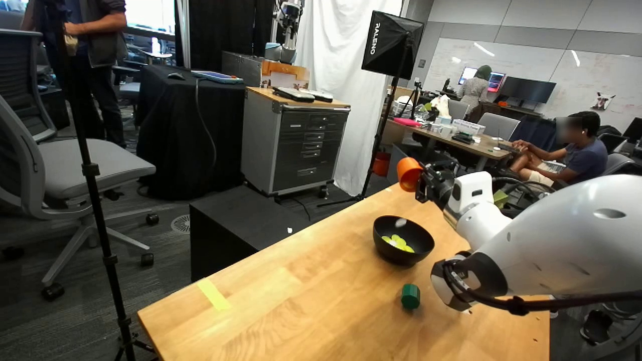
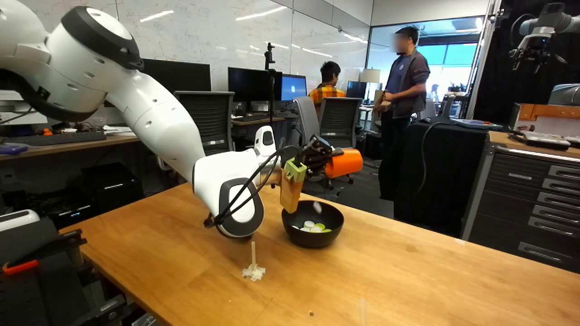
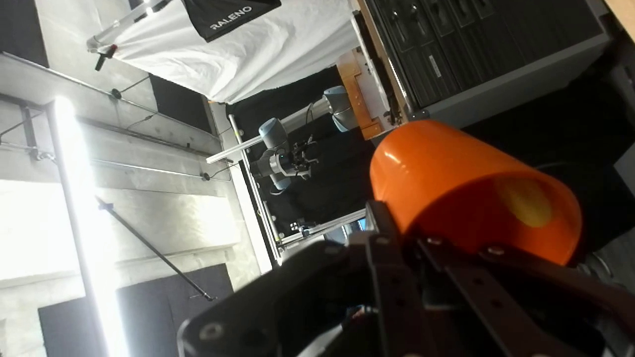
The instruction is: Pour the contents in the orange cup into the black bowl
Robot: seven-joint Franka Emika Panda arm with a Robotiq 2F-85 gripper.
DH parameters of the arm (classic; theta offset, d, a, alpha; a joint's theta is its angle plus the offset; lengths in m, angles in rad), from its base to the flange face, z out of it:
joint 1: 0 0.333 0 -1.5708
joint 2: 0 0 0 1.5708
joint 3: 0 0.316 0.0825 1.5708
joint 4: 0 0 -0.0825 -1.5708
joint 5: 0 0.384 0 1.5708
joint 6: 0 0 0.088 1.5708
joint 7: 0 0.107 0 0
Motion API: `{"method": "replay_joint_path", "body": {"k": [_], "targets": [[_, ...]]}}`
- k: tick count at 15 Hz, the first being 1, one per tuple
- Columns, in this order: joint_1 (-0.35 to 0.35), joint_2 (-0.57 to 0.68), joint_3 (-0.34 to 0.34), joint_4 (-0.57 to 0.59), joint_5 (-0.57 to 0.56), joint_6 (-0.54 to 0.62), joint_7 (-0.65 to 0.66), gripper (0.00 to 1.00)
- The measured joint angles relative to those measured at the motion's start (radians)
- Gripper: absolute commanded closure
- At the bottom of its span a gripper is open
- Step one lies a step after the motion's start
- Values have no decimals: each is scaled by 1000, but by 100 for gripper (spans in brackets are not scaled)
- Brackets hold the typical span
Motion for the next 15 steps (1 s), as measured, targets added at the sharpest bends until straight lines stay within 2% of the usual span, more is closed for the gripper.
{"method": "replay_joint_path", "body": {"k": [15], "targets": [[-1,0,-31,7,0,0,-16,96]]}}
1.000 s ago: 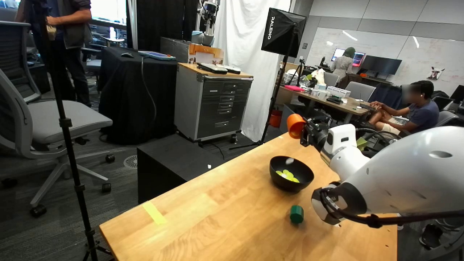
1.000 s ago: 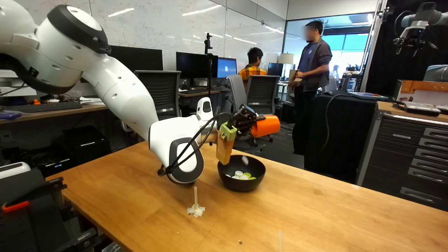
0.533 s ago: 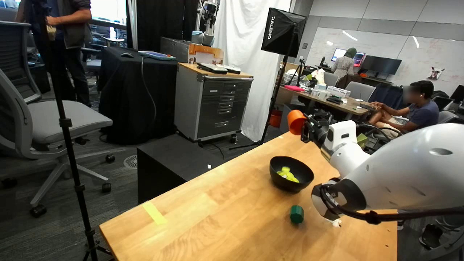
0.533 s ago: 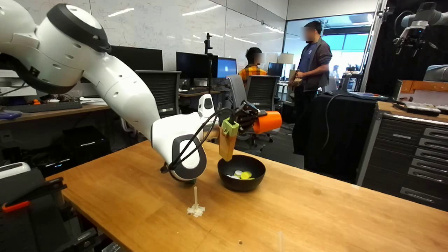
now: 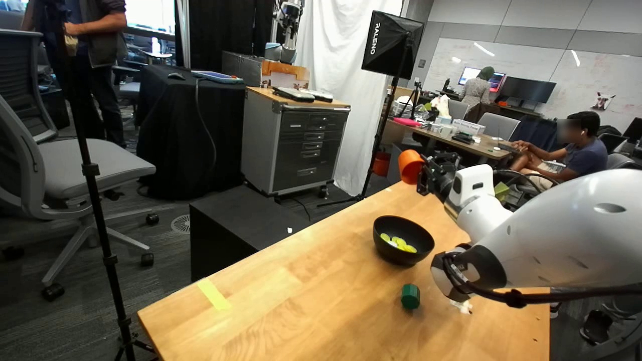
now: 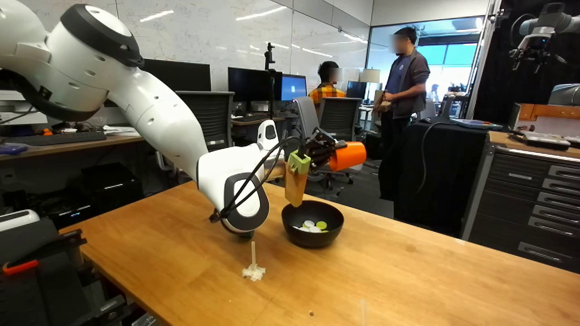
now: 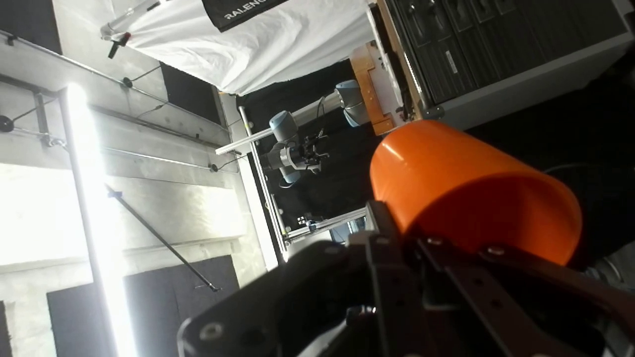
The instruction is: Pour the contents in the orange cup into the black bowl
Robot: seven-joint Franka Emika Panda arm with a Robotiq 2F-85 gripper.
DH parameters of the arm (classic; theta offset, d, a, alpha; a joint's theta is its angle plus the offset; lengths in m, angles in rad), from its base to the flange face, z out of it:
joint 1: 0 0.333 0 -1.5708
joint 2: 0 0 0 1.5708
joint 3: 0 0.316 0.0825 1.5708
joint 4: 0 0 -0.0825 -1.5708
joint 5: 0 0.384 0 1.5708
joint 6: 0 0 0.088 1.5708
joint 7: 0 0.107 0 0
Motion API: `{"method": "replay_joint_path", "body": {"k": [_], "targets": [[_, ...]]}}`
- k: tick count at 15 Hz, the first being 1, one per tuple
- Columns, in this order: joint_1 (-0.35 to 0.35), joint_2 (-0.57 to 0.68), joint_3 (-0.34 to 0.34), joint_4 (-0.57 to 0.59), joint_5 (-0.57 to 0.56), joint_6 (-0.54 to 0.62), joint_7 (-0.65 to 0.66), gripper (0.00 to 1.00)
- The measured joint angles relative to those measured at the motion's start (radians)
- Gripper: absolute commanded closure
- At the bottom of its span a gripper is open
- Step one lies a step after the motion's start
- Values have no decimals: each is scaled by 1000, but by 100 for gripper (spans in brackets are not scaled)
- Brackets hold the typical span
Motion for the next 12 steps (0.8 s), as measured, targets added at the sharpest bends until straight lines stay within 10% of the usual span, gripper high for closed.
{"method": "replay_joint_path", "body": {"k": [12], "targets": [[35,-7,58,-114,-1,0,161,96]]}}
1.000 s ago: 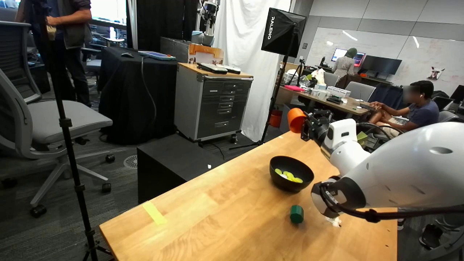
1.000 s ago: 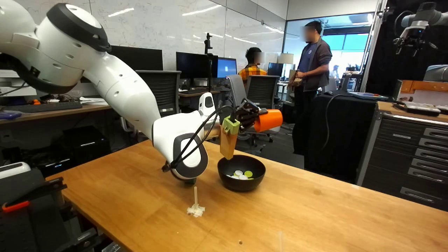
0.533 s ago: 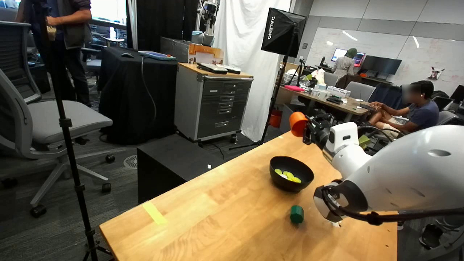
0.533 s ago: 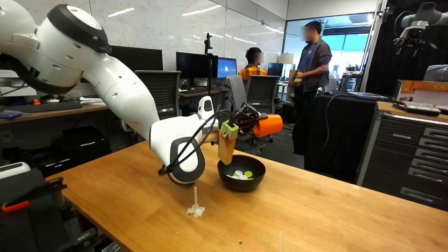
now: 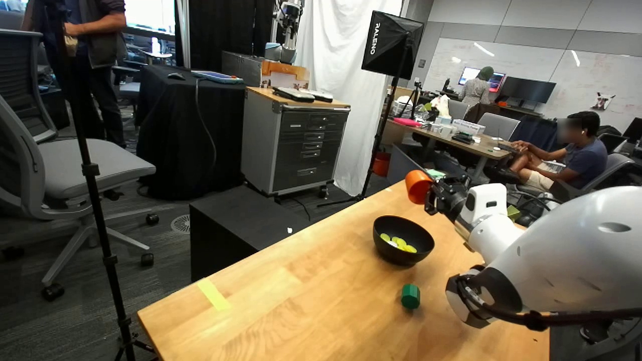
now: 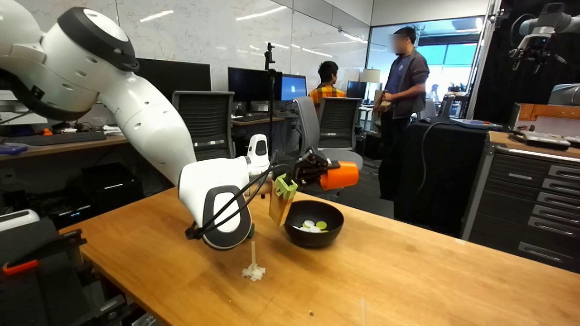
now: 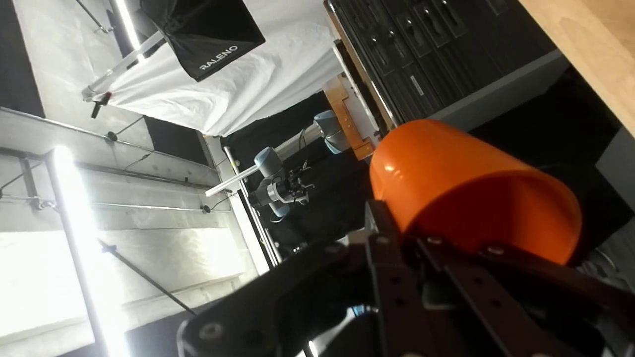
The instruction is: Pour the contents in the orange cup into the black bowl
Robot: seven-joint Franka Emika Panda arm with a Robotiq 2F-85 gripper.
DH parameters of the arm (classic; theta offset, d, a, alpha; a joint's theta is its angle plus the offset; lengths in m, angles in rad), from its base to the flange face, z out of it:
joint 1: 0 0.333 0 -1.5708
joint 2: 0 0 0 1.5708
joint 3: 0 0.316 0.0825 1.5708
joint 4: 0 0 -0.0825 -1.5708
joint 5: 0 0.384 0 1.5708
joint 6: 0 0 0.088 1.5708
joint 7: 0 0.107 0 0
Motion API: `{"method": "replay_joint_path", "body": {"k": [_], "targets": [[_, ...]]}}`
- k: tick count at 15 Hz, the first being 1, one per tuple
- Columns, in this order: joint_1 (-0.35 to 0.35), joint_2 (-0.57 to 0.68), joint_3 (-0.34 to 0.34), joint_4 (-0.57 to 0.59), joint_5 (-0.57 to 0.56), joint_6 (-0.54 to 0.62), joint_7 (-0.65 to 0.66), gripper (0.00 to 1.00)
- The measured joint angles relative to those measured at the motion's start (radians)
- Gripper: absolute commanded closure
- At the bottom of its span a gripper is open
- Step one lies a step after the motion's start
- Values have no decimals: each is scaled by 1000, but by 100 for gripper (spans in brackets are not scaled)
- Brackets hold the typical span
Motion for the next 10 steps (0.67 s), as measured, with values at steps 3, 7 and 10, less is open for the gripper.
{"method": "replay_joint_path", "body": {"k": [3,7,10], "targets": [[43,-37,-8,-49,-12,0,71,96],[92,-124,-24,-135,-50,0,147,96],[114,-205,-39,-201,-92,-2,190,96]]}}
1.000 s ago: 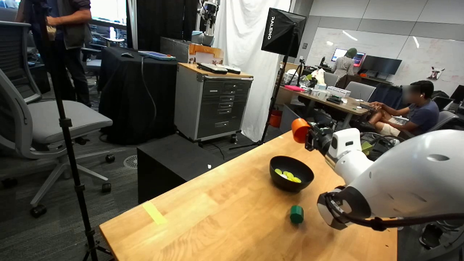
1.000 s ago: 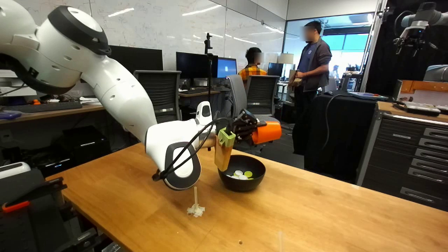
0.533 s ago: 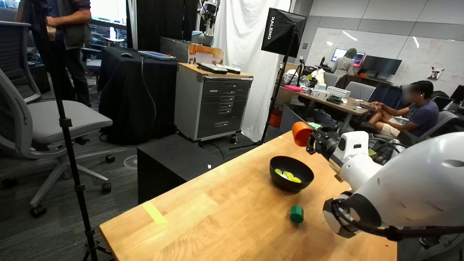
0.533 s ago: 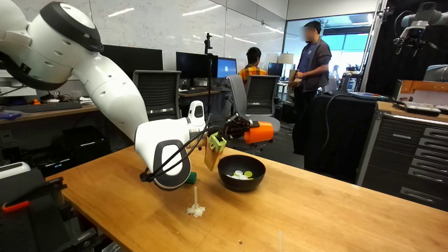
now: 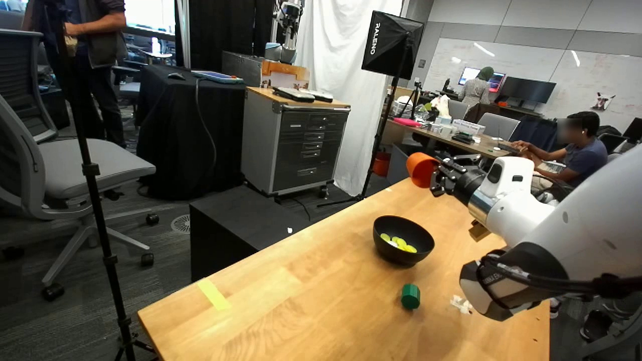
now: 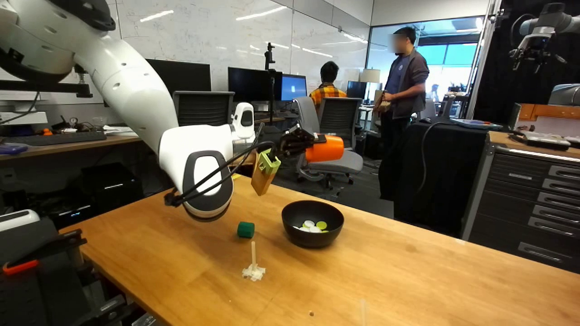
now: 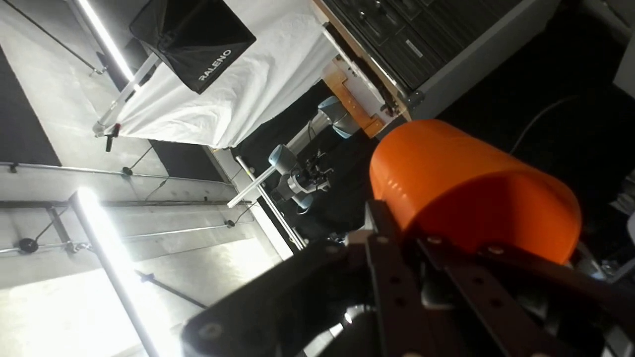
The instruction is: Pour the contents in the orange cup into the black bowl
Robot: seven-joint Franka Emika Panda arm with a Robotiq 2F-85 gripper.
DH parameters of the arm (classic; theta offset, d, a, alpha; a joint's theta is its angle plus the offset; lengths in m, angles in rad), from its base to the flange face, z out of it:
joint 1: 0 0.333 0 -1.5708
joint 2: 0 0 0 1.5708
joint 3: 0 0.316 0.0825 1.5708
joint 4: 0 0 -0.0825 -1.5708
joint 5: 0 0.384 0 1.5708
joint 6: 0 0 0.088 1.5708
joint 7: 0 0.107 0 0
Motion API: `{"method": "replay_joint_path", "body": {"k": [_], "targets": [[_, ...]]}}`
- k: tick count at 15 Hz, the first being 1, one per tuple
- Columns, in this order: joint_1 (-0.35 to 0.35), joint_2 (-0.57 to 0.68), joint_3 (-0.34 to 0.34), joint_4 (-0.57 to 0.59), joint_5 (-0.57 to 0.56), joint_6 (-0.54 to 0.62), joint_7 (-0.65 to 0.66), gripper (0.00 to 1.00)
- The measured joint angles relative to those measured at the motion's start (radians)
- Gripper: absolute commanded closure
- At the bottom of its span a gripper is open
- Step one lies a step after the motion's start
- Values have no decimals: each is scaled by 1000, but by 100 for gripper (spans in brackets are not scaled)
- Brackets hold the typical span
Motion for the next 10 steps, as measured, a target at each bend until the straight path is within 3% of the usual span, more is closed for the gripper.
{"method": "replay_joint_path", "body": {"k": [4,10], "targets": [[1,-166,-9,-87,-85,-43,2,96],[100,-458,-137,-167,-205,-370,4,96]]}}
